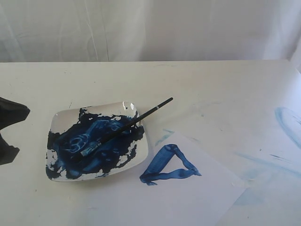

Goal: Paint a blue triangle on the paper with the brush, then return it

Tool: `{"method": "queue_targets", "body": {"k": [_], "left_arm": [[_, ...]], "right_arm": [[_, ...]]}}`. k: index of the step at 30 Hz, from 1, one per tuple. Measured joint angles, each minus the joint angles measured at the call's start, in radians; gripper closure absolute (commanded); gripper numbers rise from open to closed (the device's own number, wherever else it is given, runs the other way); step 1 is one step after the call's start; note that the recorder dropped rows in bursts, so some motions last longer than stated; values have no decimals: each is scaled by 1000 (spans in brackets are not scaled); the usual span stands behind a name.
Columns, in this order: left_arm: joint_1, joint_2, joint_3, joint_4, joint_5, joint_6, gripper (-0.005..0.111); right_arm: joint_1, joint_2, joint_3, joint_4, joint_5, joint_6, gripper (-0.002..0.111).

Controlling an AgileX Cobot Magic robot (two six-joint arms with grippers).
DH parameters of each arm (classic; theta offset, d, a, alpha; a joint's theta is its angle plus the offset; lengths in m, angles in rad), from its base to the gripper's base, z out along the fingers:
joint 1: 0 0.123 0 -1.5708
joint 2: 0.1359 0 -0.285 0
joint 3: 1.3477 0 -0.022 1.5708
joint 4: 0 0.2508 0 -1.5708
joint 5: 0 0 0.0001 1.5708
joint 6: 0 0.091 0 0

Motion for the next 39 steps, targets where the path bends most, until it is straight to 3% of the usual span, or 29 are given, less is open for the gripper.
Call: {"method": "queue_targets", "body": {"k": [39], "left_arm": [[0, 0, 0, 0, 0, 0, 107]], "right_arm": [[26, 0, 0, -48, -16, 0, 108]]}}
